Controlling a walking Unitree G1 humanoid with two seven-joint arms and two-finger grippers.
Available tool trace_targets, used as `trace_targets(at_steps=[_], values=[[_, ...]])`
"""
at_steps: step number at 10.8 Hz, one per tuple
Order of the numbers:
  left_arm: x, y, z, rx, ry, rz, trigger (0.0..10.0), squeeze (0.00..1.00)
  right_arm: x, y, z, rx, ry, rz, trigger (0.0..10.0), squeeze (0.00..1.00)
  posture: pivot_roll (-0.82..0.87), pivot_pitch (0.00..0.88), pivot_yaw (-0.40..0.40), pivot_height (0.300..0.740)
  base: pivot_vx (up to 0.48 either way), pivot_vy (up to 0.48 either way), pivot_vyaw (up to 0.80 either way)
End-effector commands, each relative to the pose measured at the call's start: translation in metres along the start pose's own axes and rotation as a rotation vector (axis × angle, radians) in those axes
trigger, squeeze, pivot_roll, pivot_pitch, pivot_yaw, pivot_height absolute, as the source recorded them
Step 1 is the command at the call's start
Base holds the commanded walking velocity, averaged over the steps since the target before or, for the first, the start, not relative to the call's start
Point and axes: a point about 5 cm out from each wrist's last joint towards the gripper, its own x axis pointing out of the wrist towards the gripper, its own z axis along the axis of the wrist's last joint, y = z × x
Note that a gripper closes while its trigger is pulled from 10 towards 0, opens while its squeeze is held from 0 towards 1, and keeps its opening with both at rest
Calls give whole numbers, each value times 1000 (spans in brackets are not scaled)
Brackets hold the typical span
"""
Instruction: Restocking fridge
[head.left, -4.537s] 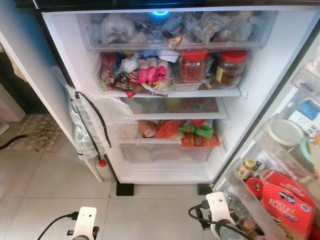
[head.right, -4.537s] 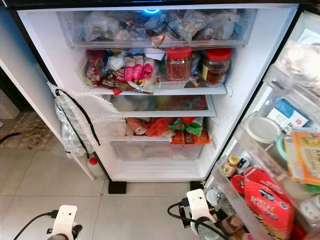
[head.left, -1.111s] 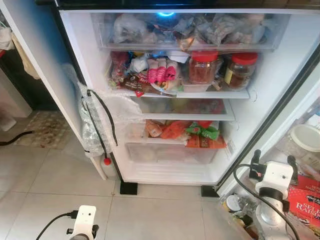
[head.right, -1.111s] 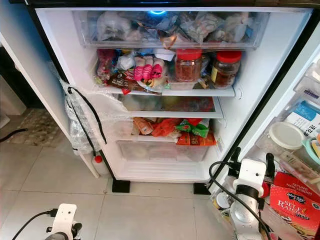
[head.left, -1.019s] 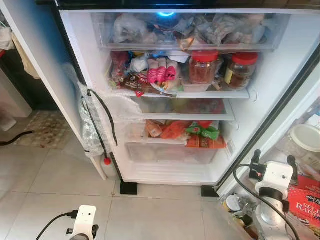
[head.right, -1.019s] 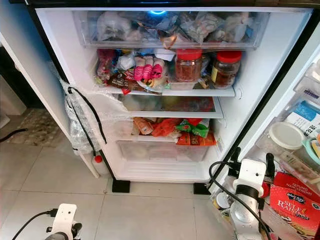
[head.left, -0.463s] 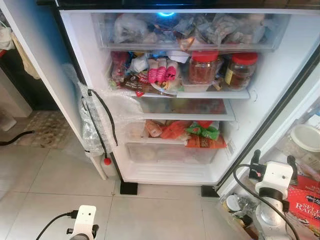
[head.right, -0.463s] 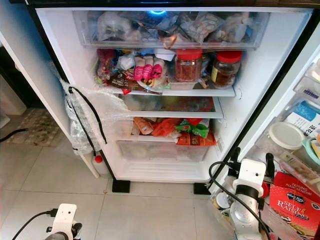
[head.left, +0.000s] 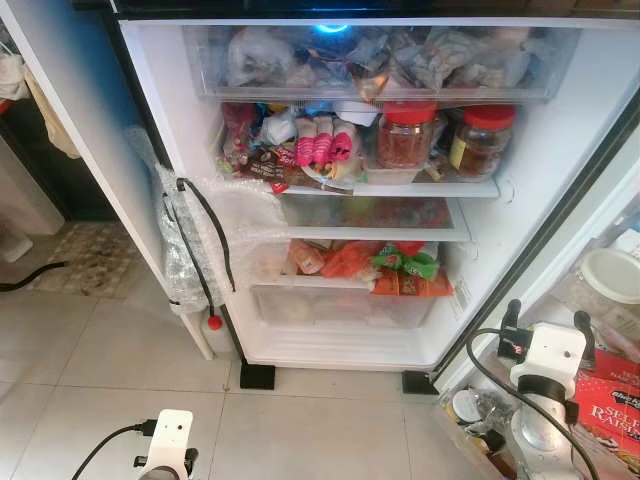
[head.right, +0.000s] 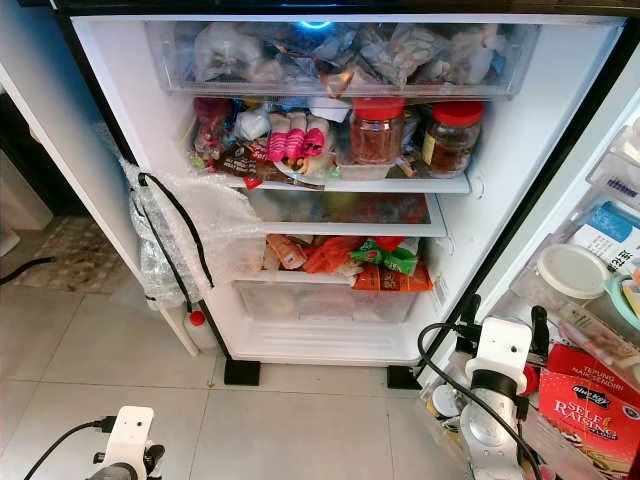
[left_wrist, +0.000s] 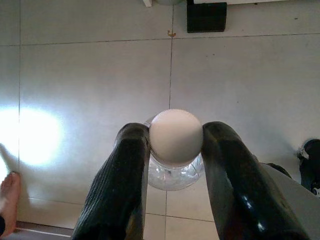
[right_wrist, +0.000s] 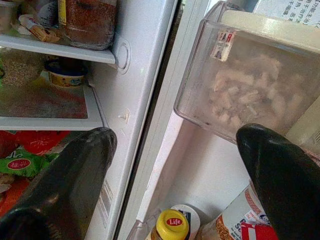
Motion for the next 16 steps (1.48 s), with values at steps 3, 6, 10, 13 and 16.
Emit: trace_targets(at_steps=[3, 6, 10, 13, 16], values=[[-1, 1, -3, 17, 7, 3, 10000, 0, -2, -8, -9, 3, 54, -32, 10000, 0, -104, 81, 14, 740, 0, 0, 0], [-1, 4, -3, 17, 6, 6, 10000, 0, -1, -7, -9, 4, 57, -28, 10000, 0, -103, 80, 13, 740, 0, 0, 0], [-1, 3, -6, 18, 22, 5, 10000, 0, -8, 0, -10, 21, 54, 22, 10000, 0, -103, 71, 12, 740, 0, 0, 0], [-2, 4, -8, 16, 29, 6, 10000, 0, -41, 14, -16, 85, 40, 145, 10000, 0, -102, 61, 7, 740, 0, 0, 0], [-2, 3, -8, 14, 29, 3, 10000, 0, -68, 41, -37, 108, 197, 401, 10000, 0, -108, 58, 6, 740, 0, 0, 0]])
